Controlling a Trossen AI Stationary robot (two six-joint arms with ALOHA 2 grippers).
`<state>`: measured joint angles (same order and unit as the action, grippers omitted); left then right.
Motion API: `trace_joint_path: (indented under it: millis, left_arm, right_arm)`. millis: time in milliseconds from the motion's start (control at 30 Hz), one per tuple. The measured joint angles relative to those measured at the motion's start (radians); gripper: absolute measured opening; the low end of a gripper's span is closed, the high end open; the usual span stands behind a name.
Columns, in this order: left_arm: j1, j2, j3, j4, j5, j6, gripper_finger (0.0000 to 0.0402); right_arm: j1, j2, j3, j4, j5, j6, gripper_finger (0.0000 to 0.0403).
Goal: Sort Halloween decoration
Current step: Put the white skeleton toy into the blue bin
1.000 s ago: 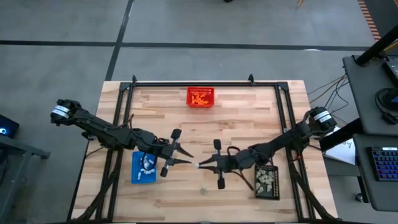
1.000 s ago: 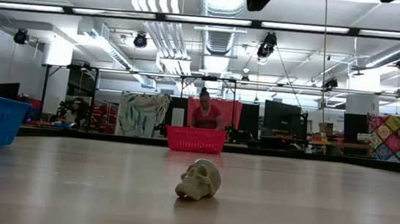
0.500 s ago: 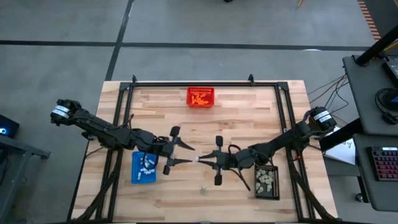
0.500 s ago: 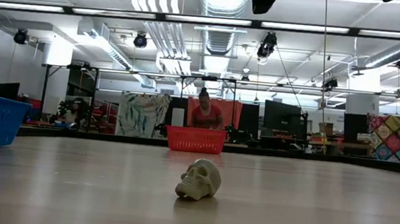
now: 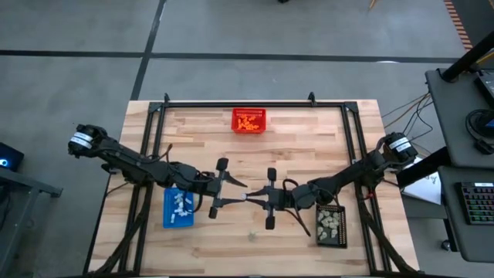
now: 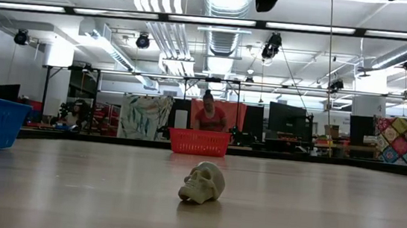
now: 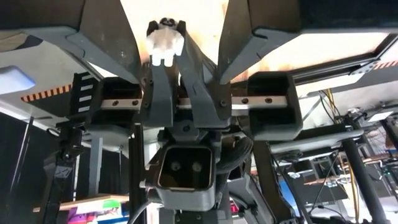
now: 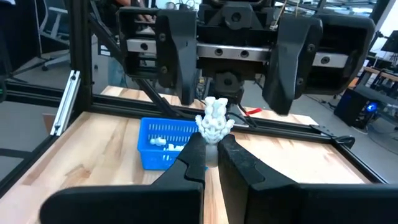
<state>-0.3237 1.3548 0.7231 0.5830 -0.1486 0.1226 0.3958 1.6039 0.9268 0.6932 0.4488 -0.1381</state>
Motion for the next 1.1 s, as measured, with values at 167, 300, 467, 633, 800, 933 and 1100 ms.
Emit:
trace_joint_path:
  millis: [167, 300, 467, 633, 800, 933, 1100]
  left_arm:
    - [0.000, 0.000, 0.000, -0.006, 0.000, 0.000, 0.0167]
    - [0.000, 0.002, 0.000, -0.010, 0.000, 0.000, 0.0139]
    - [0.000, 0.002, 0.000, -0.024, 0.001, 0.001, 0.0097]
    - [0.000, 0.002, 0.000, -0.024, 0.001, 0.008, 0.0038]
    - [0.000, 0.002, 0.000, -0.023, 0.001, 0.008, 0.0008]
    - [0.000, 0.002, 0.000, -0.024, 0.001, 0.008, 0.0010]
    - [0.000, -0.032, 0.000, -0.082, -0.001, 0.001, 0.0004]
  right_arm:
    - [0.000, 0.000, 0.000, 0.002, 0.000, -0.007, 0.0013]
    - [0.000, 0.000, 0.000, 0.004, 0.000, -0.005, 0.0013]
    - [0.000, 0.000, 0.000, 0.003, -0.001, -0.004, 0.0013]
    - [0.000, 0.000, 0.000, 0.001, 0.000, 0.002, 0.0015]
    - [0.000, 0.000, 0.000, 0.000, 0.000, 0.011, 0.0044]
    - [0.000, -0.003, 0.000, -0.007, -0.003, 0.022, 0.0074]
    - [0.000, -0.019, 0.000, -0.008, -0.003, 0.029, 0.0098]
